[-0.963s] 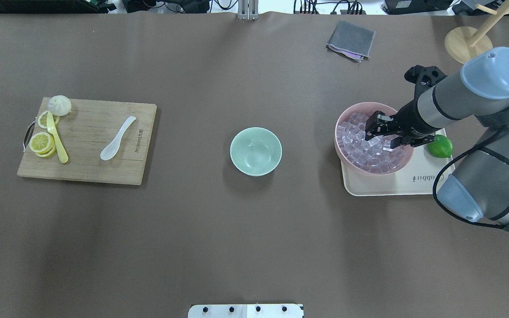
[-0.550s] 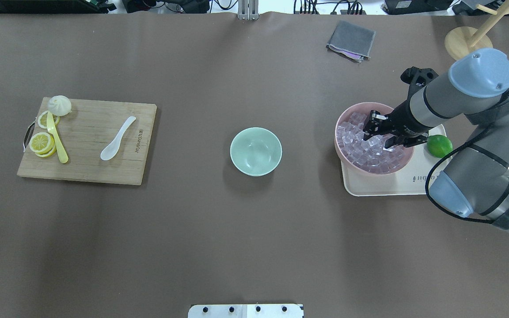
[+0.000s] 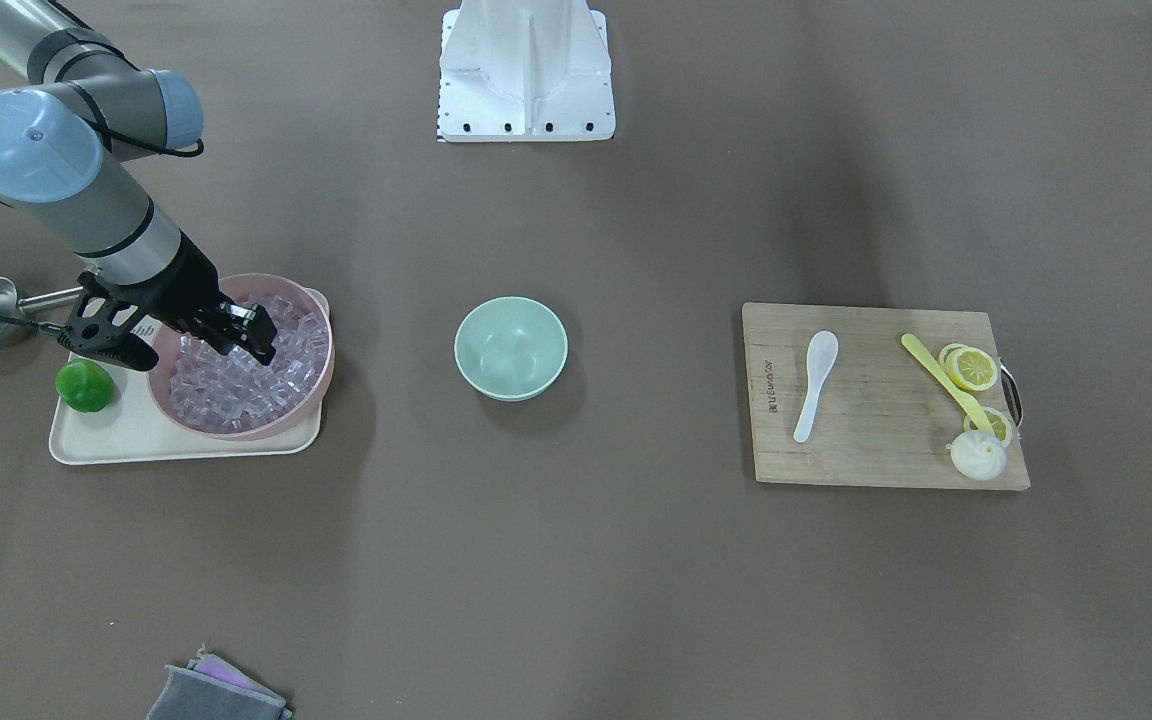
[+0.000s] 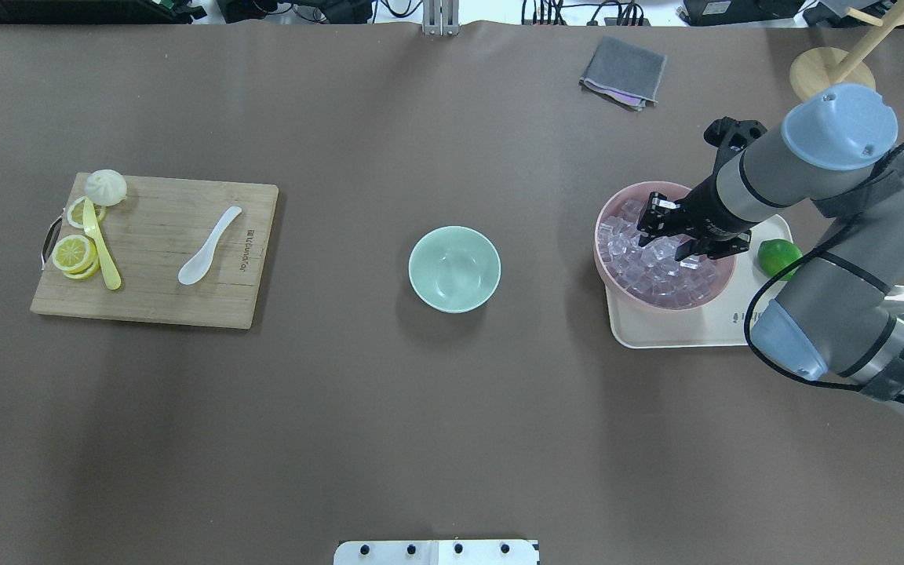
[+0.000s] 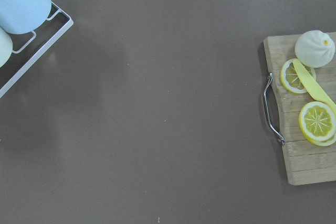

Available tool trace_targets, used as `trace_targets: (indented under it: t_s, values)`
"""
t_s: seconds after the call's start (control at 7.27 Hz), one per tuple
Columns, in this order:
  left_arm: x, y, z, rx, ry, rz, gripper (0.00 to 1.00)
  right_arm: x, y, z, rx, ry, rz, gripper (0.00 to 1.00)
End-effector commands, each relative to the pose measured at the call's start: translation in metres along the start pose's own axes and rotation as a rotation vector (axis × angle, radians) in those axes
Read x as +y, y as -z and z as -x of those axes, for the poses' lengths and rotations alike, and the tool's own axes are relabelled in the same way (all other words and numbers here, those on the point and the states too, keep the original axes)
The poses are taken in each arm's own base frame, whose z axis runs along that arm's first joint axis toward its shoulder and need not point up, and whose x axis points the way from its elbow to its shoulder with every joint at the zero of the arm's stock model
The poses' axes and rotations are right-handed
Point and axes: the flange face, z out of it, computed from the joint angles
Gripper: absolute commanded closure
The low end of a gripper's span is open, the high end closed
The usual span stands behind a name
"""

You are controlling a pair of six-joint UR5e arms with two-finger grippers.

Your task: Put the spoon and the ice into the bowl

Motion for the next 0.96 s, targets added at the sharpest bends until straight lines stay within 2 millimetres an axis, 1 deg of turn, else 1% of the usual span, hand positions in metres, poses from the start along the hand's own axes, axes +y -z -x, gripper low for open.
trace_targets:
  t_s: [0.0,0.14,0.28,0.41,0.55,0.69,0.83]
  values:
    - [-0.004,0.001,-0.002,0.000,0.035,-0.004,0.02,0.000,-0.001,-0.005,0.006,-0.001,0.000,0.81]
    - [-0.010,0.003,-0.005,0.002,0.040,-0.007,0.02,0.000,0.000,-0.002,0.001,0.000,-0.001,1.00]
    - [-0.029,0.001,-0.022,0.012,0.098,-0.013,0.03,0.003,0.007,0.004,-0.015,0.004,-0.003,1.00]
    - [-0.041,-0.007,-0.039,0.020,0.132,-0.001,0.03,0.004,0.007,0.007,-0.018,0.004,-0.004,1.00]
    - [-0.044,-0.009,-0.043,0.022,0.133,0.003,0.03,0.002,0.007,0.008,-0.018,0.006,-0.006,1.00]
    - [-0.048,-0.008,-0.045,0.023,0.130,-0.001,0.03,0.001,0.018,0.021,-0.039,0.010,-0.012,1.00]
    - [-0.058,-0.008,-0.056,0.031,0.148,-0.003,0.03,0.001,0.030,0.052,-0.076,0.007,-0.018,1.00]
